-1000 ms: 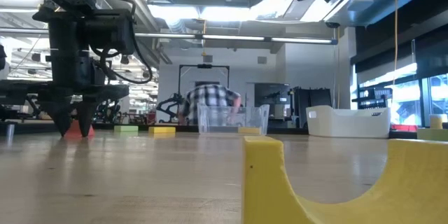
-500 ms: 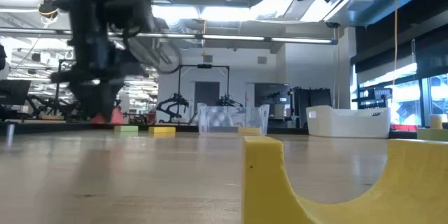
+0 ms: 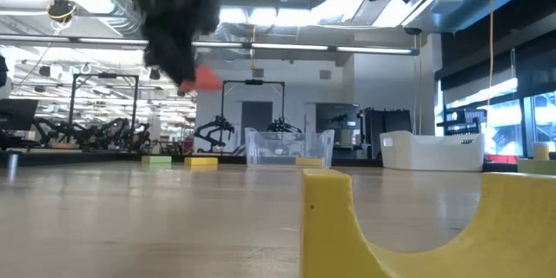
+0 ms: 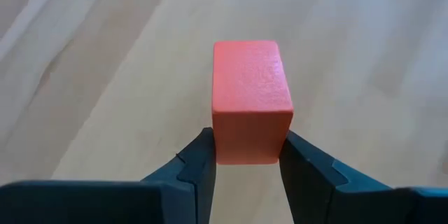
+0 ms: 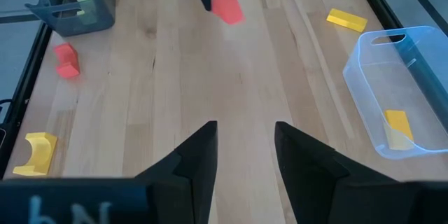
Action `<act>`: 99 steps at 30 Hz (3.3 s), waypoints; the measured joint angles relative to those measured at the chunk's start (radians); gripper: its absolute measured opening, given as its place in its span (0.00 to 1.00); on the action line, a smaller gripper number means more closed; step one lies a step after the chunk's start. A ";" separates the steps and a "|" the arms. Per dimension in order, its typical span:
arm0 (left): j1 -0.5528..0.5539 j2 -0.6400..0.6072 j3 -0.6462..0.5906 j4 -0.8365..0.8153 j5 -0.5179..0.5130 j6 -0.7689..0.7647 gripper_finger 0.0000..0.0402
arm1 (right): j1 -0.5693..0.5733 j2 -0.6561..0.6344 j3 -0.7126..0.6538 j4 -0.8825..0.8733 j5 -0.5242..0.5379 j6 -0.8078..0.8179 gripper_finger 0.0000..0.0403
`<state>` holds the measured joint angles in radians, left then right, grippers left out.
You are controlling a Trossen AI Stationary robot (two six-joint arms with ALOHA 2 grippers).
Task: Sort & place blocks by color
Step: Put the top left orange block into the white bin
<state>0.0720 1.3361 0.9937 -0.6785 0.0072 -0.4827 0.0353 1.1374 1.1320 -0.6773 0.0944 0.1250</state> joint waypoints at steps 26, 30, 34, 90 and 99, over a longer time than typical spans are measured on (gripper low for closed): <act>-0.012 0.000 0.113 0.273 0.320 0.113 0.31 | 0.005 0.157 0.000 0.233 -0.096 -0.461 0.36; 0.011 0.004 0.113 0.286 0.343 0.113 0.31 | 0.012 0.232 0.000 0.289 -0.090 -0.559 0.36; 0.028 0.004 0.113 0.286 0.388 0.111 0.31 | 0.026 0.285 0.000 0.381 -0.057 -0.642 0.36; 0.027 0.006 0.112 0.382 0.413 0.065 0.31 | 0.080 0.404 0.000 0.729 -0.017 -0.819 0.36; 0.027 0.006 0.112 0.378 0.414 0.066 0.31 | 0.082 0.407 0.000 0.745 -0.033 -0.818 0.36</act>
<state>0.0990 1.3418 1.1057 -0.3004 0.4213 -0.4171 0.1169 1.5440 1.1320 0.0677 0.0609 -0.6930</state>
